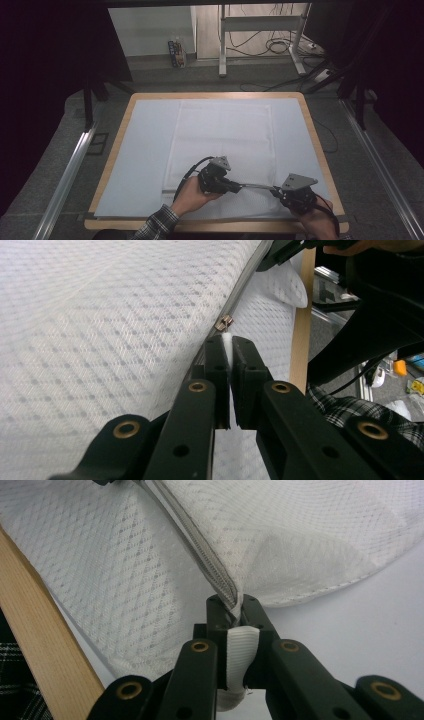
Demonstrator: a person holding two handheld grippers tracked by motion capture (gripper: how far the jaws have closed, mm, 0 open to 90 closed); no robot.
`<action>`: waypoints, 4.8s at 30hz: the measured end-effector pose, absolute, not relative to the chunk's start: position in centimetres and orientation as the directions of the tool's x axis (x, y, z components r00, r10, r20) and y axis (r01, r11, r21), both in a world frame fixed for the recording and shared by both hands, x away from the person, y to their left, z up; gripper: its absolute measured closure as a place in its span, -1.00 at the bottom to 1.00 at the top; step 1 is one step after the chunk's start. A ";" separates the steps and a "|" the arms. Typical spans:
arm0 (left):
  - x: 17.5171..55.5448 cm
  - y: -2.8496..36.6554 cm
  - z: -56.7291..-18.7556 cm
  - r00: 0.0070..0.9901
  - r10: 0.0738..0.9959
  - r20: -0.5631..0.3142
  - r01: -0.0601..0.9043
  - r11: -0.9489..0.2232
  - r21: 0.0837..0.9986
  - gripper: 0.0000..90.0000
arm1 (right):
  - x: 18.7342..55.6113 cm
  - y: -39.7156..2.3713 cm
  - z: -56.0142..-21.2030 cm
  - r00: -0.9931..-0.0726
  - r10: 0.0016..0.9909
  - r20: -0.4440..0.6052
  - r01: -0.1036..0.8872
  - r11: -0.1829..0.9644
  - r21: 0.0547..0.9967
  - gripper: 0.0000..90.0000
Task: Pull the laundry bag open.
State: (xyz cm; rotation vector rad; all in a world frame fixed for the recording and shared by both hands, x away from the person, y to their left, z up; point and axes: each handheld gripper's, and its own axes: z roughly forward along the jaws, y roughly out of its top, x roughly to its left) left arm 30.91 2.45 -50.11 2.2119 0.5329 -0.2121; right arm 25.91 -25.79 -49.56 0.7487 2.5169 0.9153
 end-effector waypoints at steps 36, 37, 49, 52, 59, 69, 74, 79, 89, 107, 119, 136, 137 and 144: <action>30.2 6.2 -50.1 0.873 0.354 -0.334 0.482 -0.530 0.697 0.94 | 26.1 -26.0 -49.8 -0.795 0.593 -0.132 0.370 0.645 0.668 0.87; 30.2 6.4 -50.0 0.873 0.355 -0.335 0.483 -0.527 0.699 0.94 | 26.1 -26.1 -49.7 -0.795 0.592 -0.132 0.370 0.646 0.668 0.87; 30.0 8.5 -50.3 0.855 0.380 -0.352 0.512 -0.513 0.689 0.94 | 26.2 -26.2 -49.8 -0.789 0.600 -0.131 0.377 0.642 0.667 0.87; 29.9 9.1 -50.3 0.851 0.389 -0.353 0.518 -0.507 0.689 0.94 | 26.2 -26.2 -49.8 -0.788 0.601 -0.131 0.378 0.640 0.669 0.87; 29.7 10.2 -50.3 0.843 0.408 -0.351 0.528 -0.502 0.685 0.94 | 26.2 -26.2 -49.8 -0.788 0.602 -0.130 0.379 0.640 0.668 0.87; 29.4 12.1 -50.2 0.828 0.436 -0.353 0.547 -0.484 0.683 0.94 | 26.3 -26.4 -49.8 -0.785 0.606 -0.129 0.385 0.639 0.666 0.87; 29.1 12.9 -50.2 0.822 0.447 -0.353 0.553 -0.480 0.681 0.94 | 26.2 -26.3 -49.8 -0.786 0.605 -0.130 0.383 0.641 0.665 0.87; 28.9 13.5 -50.3 0.817 0.460 -0.349 0.559 -0.480 0.675 0.94 | 26.2 -26.3 -49.8 -0.785 0.605 -0.131 0.383 0.642 0.664 0.87; 28.3 15.2 -50.5 0.798 0.482 -0.361 0.582 -0.463 0.669 0.94 | 26.2 -26.3 -49.8 -0.786 0.605 -0.131 0.384 0.642 0.664 0.87; 27.4 17.9 -51.0 0.768 0.530 -0.359 0.612 -0.440 0.658 0.94 | 26.4 -26.4 -49.9 -0.777 0.616 -0.133 0.397 0.642 0.656 0.87; 26.8 19.9 -51.2 0.737 0.565 -0.371 0.639 -0.403 0.655 0.94 | 26.5 -26.7 -49.9 -0.769 0.626 -0.129 0.406 0.635 0.657 0.87; 25.9 21.9 -51.3 0.709 0.614 -0.347 0.653 -0.384 0.653 0.94 | 26.6 -26.9 -49.9 -0.762 0.637 -0.120 0.423 0.629 0.652 0.87; 25.8 22.0 -51.3 0.705 0.623 -0.339 0.654 -0.386 0.650 0.94 | 26.6 -26.9 -50.0 -0.760 0.638 -0.122 0.424 0.630 0.650 0.87; 25.6 23.3 -51.3 0.682 0.648 -0.340 0.667 -0.358 0.654 0.94 | 26.7 -27.2 -49.9 -0.751 0.649 -0.119 0.434 0.621 0.653 0.87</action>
